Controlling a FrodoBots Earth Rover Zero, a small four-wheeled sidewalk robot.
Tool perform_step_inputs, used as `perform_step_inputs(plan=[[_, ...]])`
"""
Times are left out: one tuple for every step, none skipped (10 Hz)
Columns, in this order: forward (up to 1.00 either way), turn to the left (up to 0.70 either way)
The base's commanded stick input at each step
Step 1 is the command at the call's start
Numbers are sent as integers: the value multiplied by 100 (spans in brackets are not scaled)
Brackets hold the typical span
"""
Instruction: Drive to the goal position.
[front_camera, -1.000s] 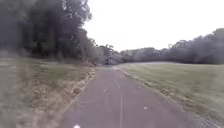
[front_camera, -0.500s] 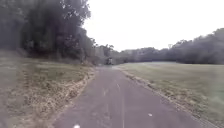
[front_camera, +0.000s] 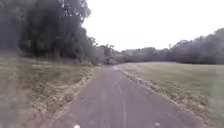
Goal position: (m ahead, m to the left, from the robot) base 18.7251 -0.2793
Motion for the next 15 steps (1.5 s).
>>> perform_step_inputs(plan=[[45,0],[45,0],[45,0],[45,0],[45,0],[45,0],[45,0],[45,0],[45,0],[45,0],[45,0],[45,0],[45,0],[45,0],[45,0]])
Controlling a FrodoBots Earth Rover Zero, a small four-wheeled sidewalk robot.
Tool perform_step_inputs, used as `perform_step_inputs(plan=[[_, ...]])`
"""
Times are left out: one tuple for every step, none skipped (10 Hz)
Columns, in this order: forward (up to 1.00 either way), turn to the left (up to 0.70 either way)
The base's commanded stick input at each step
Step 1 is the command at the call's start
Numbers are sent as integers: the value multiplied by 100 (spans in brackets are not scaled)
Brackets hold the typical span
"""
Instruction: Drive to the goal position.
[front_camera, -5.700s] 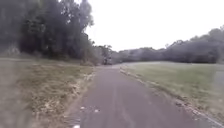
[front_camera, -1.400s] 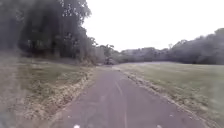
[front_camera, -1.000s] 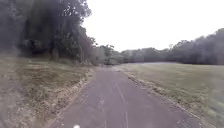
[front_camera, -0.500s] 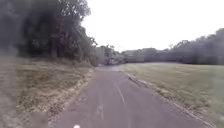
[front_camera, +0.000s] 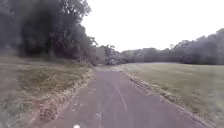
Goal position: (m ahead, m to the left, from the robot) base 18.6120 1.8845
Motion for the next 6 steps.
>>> perform_step_inputs(plan=[[45,0],[45,0],[45,0],[45,0],[45,0],[45,0]])
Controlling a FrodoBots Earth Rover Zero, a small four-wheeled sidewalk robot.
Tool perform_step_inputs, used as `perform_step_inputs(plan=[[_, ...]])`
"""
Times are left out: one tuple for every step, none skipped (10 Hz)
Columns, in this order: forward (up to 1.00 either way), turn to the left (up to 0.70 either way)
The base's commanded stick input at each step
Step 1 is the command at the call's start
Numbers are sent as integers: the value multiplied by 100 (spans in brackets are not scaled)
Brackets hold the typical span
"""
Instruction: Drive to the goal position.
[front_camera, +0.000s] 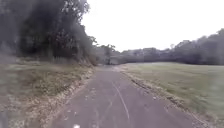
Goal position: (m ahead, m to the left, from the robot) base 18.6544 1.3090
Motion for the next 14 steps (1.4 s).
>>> perform_step_inputs(plan=[[45,0],[45,0],[45,0],[45,0],[45,0],[45,0],[45,0],[45,0],[45,0],[45,0],[45,0],[45,0],[45,0],[45,0]])
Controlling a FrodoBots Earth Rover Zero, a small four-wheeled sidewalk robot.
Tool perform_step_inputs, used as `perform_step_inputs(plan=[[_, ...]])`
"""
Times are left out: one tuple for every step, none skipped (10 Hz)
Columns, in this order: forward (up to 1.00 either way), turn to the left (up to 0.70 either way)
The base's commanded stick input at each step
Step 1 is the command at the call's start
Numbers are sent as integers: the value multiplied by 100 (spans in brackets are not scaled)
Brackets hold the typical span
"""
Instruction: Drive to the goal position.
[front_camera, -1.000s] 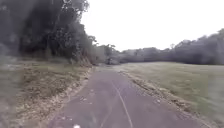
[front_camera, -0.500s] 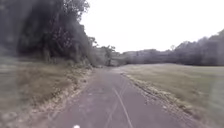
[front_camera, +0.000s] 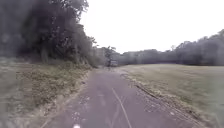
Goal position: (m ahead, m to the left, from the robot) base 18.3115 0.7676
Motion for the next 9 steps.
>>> perform_step_inputs(plan=[[45,0],[45,0],[45,0],[45,0],[45,0],[45,0],[45,0],[45,0],[45,0]])
